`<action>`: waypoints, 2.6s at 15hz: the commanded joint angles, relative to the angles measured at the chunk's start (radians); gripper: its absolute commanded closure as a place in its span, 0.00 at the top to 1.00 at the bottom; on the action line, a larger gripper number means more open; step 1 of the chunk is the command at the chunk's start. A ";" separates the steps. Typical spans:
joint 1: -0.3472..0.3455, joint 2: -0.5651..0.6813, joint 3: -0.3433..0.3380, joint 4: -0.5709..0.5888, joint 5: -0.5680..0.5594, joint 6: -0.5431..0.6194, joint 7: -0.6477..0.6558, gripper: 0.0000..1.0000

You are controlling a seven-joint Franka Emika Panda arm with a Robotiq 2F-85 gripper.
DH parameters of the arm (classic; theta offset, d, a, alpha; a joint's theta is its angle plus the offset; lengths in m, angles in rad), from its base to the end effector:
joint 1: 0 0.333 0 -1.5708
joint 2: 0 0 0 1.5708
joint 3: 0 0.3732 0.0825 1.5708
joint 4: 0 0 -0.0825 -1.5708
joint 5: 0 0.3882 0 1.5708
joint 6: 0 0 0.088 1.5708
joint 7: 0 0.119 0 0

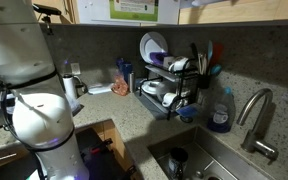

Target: Put the bowl in the cupboard drawer on top of the sink

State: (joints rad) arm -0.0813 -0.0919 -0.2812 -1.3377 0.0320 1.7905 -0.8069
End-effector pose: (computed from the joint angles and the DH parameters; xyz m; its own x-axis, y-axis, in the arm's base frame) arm 0.4905 -0.1963 0.8562 0.7978 0.4544 0.3963 0.3363 -0.8809 0.3330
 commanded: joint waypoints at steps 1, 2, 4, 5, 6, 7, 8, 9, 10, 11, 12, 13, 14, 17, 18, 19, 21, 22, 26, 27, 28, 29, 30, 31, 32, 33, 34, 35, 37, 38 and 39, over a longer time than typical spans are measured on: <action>-0.032 0.074 0.026 0.111 0.019 -0.058 0.040 0.01; -0.036 0.086 0.030 0.130 0.018 -0.065 0.045 0.01; -0.016 0.108 0.012 0.156 0.007 -0.065 0.073 0.01; -0.018 0.123 0.010 0.175 0.011 -0.073 0.082 0.01; -0.019 0.138 0.009 0.194 0.009 -0.079 0.093 0.01; -0.019 0.149 0.007 0.208 0.008 -0.083 0.104 0.01; -0.019 0.163 0.005 0.228 0.008 -0.093 0.110 0.01; -0.019 0.174 0.003 0.242 0.007 -0.096 0.123 0.01; -0.019 0.186 0.001 0.259 0.004 -0.102 0.129 0.01; -0.019 0.198 -0.001 0.274 0.003 -0.108 0.140 0.01; -0.020 0.209 -0.004 0.289 0.000 -0.112 0.149 0.01; -0.020 0.218 -0.007 0.302 -0.011 -0.113 0.170 0.01; -0.021 0.226 -0.009 0.313 -0.010 -0.118 0.176 0.01; -0.028 0.248 -0.018 0.350 -0.013 -0.134 0.217 0.01; -0.029 0.256 -0.021 0.360 -0.014 -0.138 0.232 0.01; -0.033 0.265 -0.025 0.371 -0.015 -0.143 0.244 0.01; -0.036 0.283 -0.031 0.386 -0.015 -0.149 0.273 0.01; -0.036 0.292 -0.035 0.394 -0.016 -0.152 0.285 0.01; -0.039 0.320 -0.042 0.430 -0.013 -0.157 0.321 0.01; -0.040 0.325 -0.043 0.438 -0.012 -0.160 0.326 0.01; -0.041 0.327 -0.044 0.444 -0.010 -0.158 0.334 0.01; -0.042 0.332 -0.045 0.453 -0.011 -0.161 0.336 0.01; -0.044 0.334 -0.046 0.457 -0.011 -0.161 0.340 0.07; -0.045 0.338 -0.046 0.464 -0.011 -0.163 0.348 0.17; -0.047 0.341 -0.046 0.469 -0.012 -0.164 0.351 0.32; -0.049 0.344 -0.046 0.473 -0.011 -0.165 0.352 0.37; -0.050 0.346 -0.048 0.478 -0.011 -0.165 0.354 0.43; -0.050 0.348 -0.049 0.483 -0.011 -0.165 0.355 0.52; -0.051 0.349 -0.050 0.490 -0.012 -0.163 0.362 0.67; -0.051 0.349 -0.050 0.493 -0.012 -0.161 0.363 0.74; -0.052 0.347 -0.050 0.495 -0.012 -0.160 0.363 0.81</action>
State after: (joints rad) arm -0.1284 0.2362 -0.3261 -0.8957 0.0214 1.6612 -0.4651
